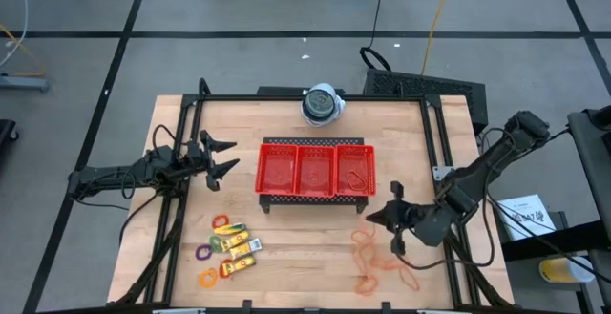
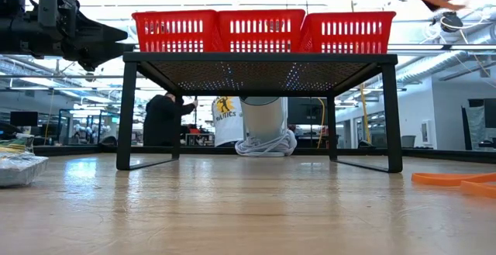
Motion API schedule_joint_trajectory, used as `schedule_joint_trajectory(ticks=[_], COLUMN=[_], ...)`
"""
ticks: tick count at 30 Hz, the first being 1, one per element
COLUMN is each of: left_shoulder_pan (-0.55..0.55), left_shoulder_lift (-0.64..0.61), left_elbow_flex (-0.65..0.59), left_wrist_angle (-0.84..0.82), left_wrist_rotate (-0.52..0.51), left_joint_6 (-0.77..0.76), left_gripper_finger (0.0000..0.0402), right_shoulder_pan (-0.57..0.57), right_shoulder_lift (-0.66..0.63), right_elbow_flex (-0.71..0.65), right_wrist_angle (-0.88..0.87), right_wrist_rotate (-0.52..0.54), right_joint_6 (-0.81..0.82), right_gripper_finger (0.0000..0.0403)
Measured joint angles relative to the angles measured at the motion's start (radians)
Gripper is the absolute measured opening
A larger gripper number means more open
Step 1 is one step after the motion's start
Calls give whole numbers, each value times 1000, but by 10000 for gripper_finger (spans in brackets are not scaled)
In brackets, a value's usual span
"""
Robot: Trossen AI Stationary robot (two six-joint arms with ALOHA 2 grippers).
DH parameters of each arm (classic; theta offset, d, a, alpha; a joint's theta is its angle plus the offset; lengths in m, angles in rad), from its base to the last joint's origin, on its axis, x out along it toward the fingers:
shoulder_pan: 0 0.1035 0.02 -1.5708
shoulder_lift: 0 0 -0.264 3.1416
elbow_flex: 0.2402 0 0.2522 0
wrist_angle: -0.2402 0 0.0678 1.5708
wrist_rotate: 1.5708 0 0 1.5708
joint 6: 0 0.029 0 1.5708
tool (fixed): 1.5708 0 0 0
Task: Pick & Place Office Desk Supplies
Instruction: Put the orange rubber band into the right red bin
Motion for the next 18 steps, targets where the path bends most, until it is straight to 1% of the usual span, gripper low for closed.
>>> schedule_joint_trajectory(ticks=[3, 6, 10, 14, 18], left_shoulder_pan=[0, 0, 0, 0, 0], left_shoulder_lift=[0, 0, 0, 0, 0], left_elbow_flex=[0, 0, 0, 0, 0], left_wrist_angle=[0, 0, 0, 0, 0], left_wrist_rotate=[0, 0, 0, 0, 0], left_joint_6=[0, 0, 0, 0, 0], left_gripper_finger=[267, 267, 267, 267, 267], right_shoulder_pan=[-32, -75, -135, -197, -263], right_shoulder_lift=[0, 0, 0, 0, -3], right_elbow_flex=[0, 0, 0, 1, 1], right_wrist_angle=[112, 220, 320, 351, 351], right_wrist_rotate=[36, 39, 40, 40, 40], right_joint_6=[-90, -189, -312, -392, -425], right_gripper_finger=[0, 0, 0, 0, 0])
